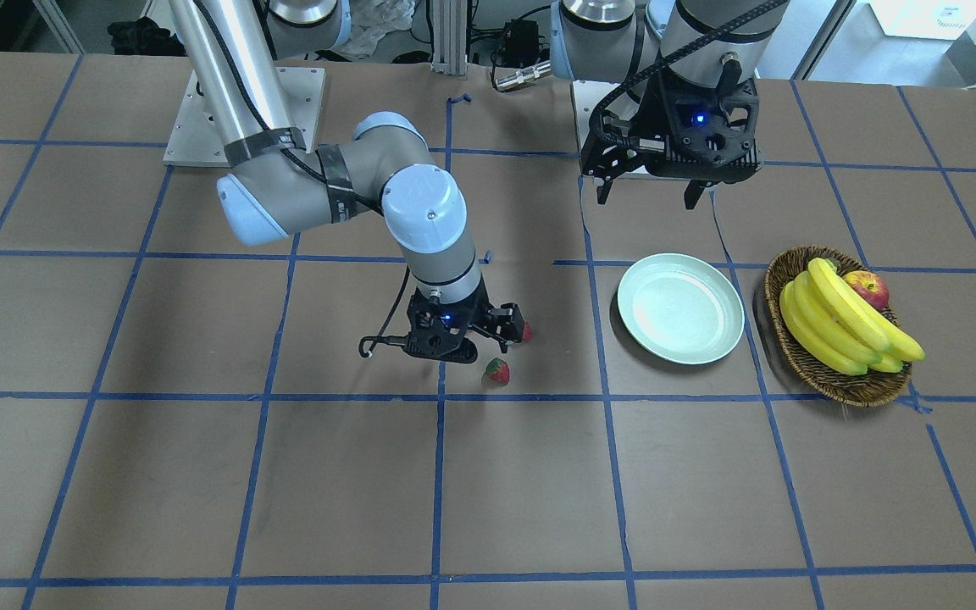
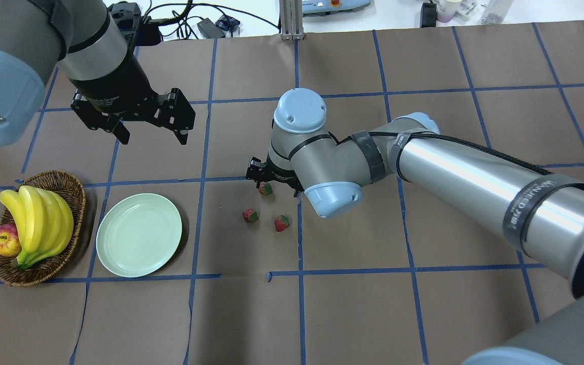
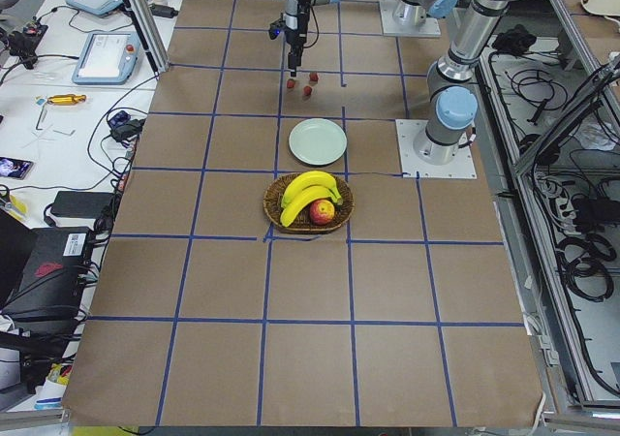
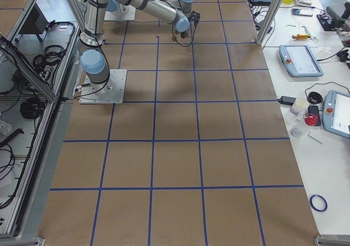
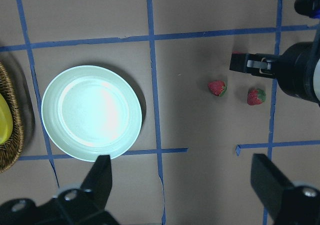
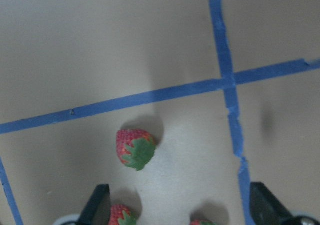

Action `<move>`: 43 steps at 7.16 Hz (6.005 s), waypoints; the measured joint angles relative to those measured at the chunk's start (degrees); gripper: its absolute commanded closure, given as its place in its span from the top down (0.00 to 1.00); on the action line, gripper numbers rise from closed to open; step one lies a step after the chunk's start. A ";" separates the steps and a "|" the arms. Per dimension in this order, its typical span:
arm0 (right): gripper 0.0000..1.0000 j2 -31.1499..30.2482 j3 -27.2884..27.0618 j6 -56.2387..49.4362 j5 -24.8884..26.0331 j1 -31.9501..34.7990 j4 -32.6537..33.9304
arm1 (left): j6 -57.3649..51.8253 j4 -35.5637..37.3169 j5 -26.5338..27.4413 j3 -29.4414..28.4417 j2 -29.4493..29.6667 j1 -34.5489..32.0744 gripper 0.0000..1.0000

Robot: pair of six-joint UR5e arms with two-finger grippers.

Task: Collect all strawberries into plate

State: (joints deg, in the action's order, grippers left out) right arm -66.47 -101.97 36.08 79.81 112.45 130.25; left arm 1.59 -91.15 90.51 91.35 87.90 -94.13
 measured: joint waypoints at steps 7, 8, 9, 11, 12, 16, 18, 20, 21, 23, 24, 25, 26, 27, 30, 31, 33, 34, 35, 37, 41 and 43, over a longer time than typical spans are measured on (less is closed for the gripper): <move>0.99 -19.27 11.69 -20.32 7.93 -18.64 -40.23 | -0.02 0.00 -0.07 -0.03 0.06 0.00 1.00; 0.99 -19.46 12.47 -21.24 11.30 -18.87 -39.23 | -0.01 0.00 -0.09 -0.03 0.07 0.02 1.00; 0.99 -19.61 12.81 -23.10 13.81 -18.89 -37.25 | 0.04 0.00 -0.13 0.00 0.19 0.06 1.00; 1.00 -21.31 12.42 -28.60 15.18 -18.37 -37.01 | 0.20 0.15 -0.18 -0.03 0.84 0.03 1.00; 1.00 -21.84 12.02 -29.80 15.05 -17.88 -38.09 | 0.81 0.53 -0.32 0.04 1.58 -0.14 1.00; 1.00 -22.74 12.45 -32.44 10.74 -17.44 -43.77 | 8.14 17.04 -0.32 7.05 8.26 -4.82 0.99; 1.00 -22.50 12.99 -32.40 10.40 -17.19 -42.68 | 9.11 24.81 -0.88 9.99 13.13 -5.86 0.84; 1.00 -22.46 13.16 -32.24 10.18 -17.14 -42.02 | 10.29 30.66 -2.38 13.57 17.68 -7.07 0.84; 1.00 -22.46 13.17 -32.22 10.13 -17.11 -41.95 | 10.55 33.91 -2.34 16.49 19.18 -8.13 0.84; 1.00 -22.47 13.09 -32.21 10.11 -17.09 -41.98 | 10.74 42.95 -2.02 24.01 20.49 -9.41 0.83; 1.00 -22.47 13.10 -32.21 10.10 -17.09 -41.98 | 10.76 46.66 -1.85 27.01 20.67 -9.59 0.64; 1.00 -22.47 13.09 -32.21 10.12 -17.09 -41.95 | 11.06 48.52 -1.75 28.30 20.73 -9.66 0.32; 1.00 -22.47 13.05 -32.21 10.14 -17.08 -41.95 | 11.51 49.25 -1.71 28.75 20.76 -9.71 0.03; 1.00 -22.47 13.04 -32.21 10.14 -17.08 -41.96 | 11.67 49.52 -1.74 28.74 20.77 -9.74 0.00; 1.00 -22.47 13.03 -32.23 10.19 -17.08 -41.92 | 9.99 48.81 -0.44 26.54 19.79 -9.59 0.00; 1.00 -22.46 13.03 -32.22 10.17 -17.08 -41.92 | 7.91 45.96 3.21 25.97 18.14 -9.23 0.00; 1.00 -22.45 12.98 -32.23 10.13 -17.03 -41.92 | 2.35 38.81 9.45 27.29 14.44 -6.26 0.00; 1.00 -22.49 13.03 -32.27 10.16 -17.01 -41.92 | -2.55 37.36 11.22 29.61 12.69 -2.90 0.00; 1.00 -22.55 13.03 -32.29 10.18 -16.98 -41.92 | -8.39 37.14 12.24 32.27 11.23 1.68 0.02; 1.00 -22.62 12.91 -32.24 10.19 -16.96 -41.98 | -15.37 37.38 12.47 35.23 9.96 9.17 1.00; 1.00 -22.67 12.71 -32.21 10.19 -16.91 -42.01 | -7.56 37.22 5.84 30.85 10.37 6.32 1.00; 1.00 -22.72 12.49 -32.21 10.19 -16.82 -42.01 | 2.37 34.26 0.28 23.11 13.19 2.20 0.98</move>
State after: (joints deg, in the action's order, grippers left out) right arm -89.19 -89.48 3.87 90.00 95.62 88.24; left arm 3.96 -56.89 90.78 114.46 101.09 -91.94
